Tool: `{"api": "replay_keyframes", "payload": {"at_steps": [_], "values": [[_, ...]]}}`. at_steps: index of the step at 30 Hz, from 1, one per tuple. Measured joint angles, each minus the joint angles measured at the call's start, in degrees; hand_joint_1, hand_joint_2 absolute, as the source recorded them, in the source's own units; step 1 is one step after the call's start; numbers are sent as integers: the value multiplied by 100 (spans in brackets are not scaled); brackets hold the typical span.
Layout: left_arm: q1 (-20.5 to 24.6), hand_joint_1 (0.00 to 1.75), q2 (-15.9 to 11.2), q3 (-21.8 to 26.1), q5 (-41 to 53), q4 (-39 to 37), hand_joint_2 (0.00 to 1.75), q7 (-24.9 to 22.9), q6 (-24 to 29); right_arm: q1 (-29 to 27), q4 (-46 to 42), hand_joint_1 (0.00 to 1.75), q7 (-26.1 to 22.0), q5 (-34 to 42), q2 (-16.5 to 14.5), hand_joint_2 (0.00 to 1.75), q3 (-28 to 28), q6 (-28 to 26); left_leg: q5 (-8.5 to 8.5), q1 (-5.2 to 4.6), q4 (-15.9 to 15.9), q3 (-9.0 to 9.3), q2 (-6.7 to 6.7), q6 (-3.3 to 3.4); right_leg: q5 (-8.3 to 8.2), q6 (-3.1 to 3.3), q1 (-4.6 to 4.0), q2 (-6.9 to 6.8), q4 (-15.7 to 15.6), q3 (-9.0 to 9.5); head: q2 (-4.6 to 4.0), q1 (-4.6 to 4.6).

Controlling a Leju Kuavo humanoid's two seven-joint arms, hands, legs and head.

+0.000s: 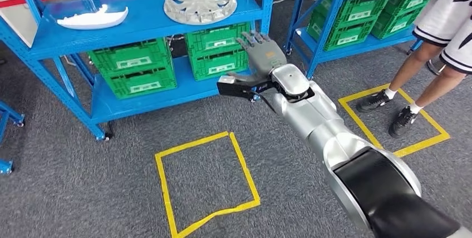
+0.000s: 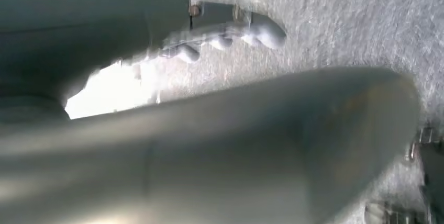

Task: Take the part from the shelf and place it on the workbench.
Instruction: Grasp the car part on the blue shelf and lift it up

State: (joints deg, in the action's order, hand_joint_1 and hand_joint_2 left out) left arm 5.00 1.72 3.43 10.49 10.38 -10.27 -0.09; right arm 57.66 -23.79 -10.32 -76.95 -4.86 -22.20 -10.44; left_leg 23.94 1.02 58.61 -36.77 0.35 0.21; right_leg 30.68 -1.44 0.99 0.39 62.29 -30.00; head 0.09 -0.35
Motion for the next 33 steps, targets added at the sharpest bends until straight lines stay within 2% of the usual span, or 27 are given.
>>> {"api": "replay_keyframes", "payload": {"at_steps": [1,2,4,5,6,7,9,10,11,14,15,17,19,20,21,22,24,25,26,27,28,30,32,33], "values": [[-2,0,2,0,0,1,0,-10,5,-8,-10,0,9,5,-2,0,-31,-11,45,3,-9,56,-7,32,20,-12,0,-7,319,-211,0,5],[-3,0,3,0,0,1,0,-10,9,-27,-13,0,19,10,-4,0,-65,-23,101,0,-12,110,-10,57,110,-21,-4,-12,678,-470,0,8],[-9,0,1,0,2,-1,0,-9,21,-107,-13,0,46,39,-8,0,-133,-37,222,-10,-13,234,-33,81,416,-22,-13,-12,1183,-956,0,11],[-16,0,1,0,4,-1,0,-10,31,-158,-15,0,55,68,-8,0,-170,-32,291,-17,-13,314,-49,81,506,-9,-18,-13,1229,-1106,0,13],[-26,0,1,0,6,-2,0,-11,44,-204,-24,0,56,104,-7,0,-209,-23,361,-24,-13,404,-65,75,477,17,-27,-13,1102,-1169,0,14],[-34,0,2,0,8,-2,0,-11,56,-240,-38,0,49,140,-7,0,-248,-12,433,-31,-13,498,-76,65,324,51,-41,-13,840,-1161,0,15],[-44,0,12,0,9,-5,0,-11,72,-278,-67,0,31,182,-7,0,-325,4,584,-49,-12,664,-79,35,-332,148,-99,-9,106,-1037,0,14],[-35,0,18,1,9,-7,0,0,77,-288,-75,0,21,191,-8,0,-361,15,661,-59,-16,729,-82,9,-578,181,-129,-4,-150,-976,0,14],[-27,0,22,1,9,-9,0,15,80,-302,-86,0,9,196,-11,0,-392,25,715,-66,-17,796,-86,-23,-747,208,-150,1,-317,-927,0,14],[-22,0,15,1,9,-8,0,27,84,-331,-156,0,-14,202,-21,0,-448,33,717,-78,101,881,-97,-129,-699,280,-129,13,-386,-748,0,22],[-23,0,13,1,9,-8,0,3,84,-328,-179,0,-15,204,-27,0,-455,30,691,-79,283,799,-91,-158,-663,314,-113,15,-400,-664,0,13],[-16,0,16,0,9,-8,0,-29,84,-329,-203,0,-23,205,-46,0,-472,28,756,-67,918,413,-76,-212,-555,358,-92,17,-421,-500,0,-8],[-24,0,16,1,5,-10,0,-8,93,-350,-205,0,-40,207,-66,0,-499,27,1068,-58,1494,-84,-71,-249,-421,369,-91,25,-424,-357,0,-15],[-40,0,13,2,-2,-11,0,-1,106,-362,-205,0,-46,210,-78,0,-518,28,1200,-56,1587,-255,-71,-251,-349,370,-92,33,-424,-275,0,-16],[-63,0,10,4,-11,-12,0,-3,121,-370,-207,0,-49,217,-98,0,-541,31,1225,-57,1510,-346,-70,-244,-274,371,-92,44,-424,-182,0,-17],[-85,0,7,5,-21,-13,0,-7,136,-371,-215,0,-44,230,-127,0,-568,36,1090,-58,1268,-351,-70,-228,-200,368,-93,54,-424,-86,0,-16],[-121,0,1,10,-32,-17,0,-10,160,-369,-239,0,-28,280,-191,0,-631,47,427,-76,525,-248,-69,-170,-43,347,-100,67,-418,99,0,-19],[-131,0,-2,14,-34,-19,0,10,171,-364,-249,0,-18,310,-220,0,-666,55,166,-91,249,-197,-68,-139,31,321,-109,75,-418,166,0,-21],[-139,0,-4,20,-38,-21,0,34,182,-359,-254,0,-10,339,-239,0,-700,62,-26,-106,81,-151,-68,-107,98,288,-116,82,-426,211,0,-21],[-145,0,-6,33,-52,-22,0,57,193,-352,-261,0,-4,365,-254,0,-735,68,-76,-115,28,-120,-66,-77,127,252,-124,90,-409,250,0,-17],[-146,0,-7,50,-69,-21,0,66,198,-337,-271,0,-1,384,-266,0,-766,76,-35,-113,30,-67,-67,-42,132,218,-128,96,-379,270,0,-14],[-155,0,2,88,-111,-15,0,49,205,-297,-295,0,2,422,-283,0,-818,79,-9,-91,-20,55,-67,30,68,165,-128,76,-98,179,0,1],[-159,0,7,110,-130,-11,0,47,209,-257,-303,0,11,449,-298,0,-865,71,70,-72,-56,177,-67,79,125,108,-113,42,492,-207,0,13],[-161,0,4,121,-134,-11,0,52,210,-255,-303,0,22,458,-302,0,-889,62,124,-68,-59,229,-68,92,255,81,-101,29,826,-466,0,19]]}}
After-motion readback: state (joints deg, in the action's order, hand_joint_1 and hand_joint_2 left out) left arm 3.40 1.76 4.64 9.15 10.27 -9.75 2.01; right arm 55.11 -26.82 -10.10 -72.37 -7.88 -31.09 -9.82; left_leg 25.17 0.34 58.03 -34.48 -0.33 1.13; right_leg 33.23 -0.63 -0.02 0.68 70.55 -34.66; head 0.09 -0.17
